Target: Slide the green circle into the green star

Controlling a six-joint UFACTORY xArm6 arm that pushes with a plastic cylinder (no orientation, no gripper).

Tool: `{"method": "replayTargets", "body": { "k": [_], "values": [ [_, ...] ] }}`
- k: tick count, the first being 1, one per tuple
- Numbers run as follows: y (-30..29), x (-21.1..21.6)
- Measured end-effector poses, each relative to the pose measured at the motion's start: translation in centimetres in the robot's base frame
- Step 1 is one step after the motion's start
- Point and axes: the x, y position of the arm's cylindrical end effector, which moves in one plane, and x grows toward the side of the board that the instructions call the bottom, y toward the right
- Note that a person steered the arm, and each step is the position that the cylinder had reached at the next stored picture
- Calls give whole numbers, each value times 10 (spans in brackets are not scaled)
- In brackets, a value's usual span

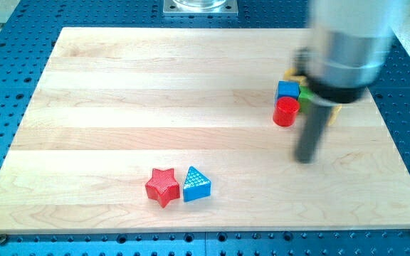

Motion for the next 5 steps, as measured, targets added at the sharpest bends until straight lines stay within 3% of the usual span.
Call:
{"method": "replayTargets", "body": {
  "k": [1,3,4,5],
  "values": [
    [59,-53],
    [-4,-67],
    [72,-77],
    [70,-119]
  ]
}}
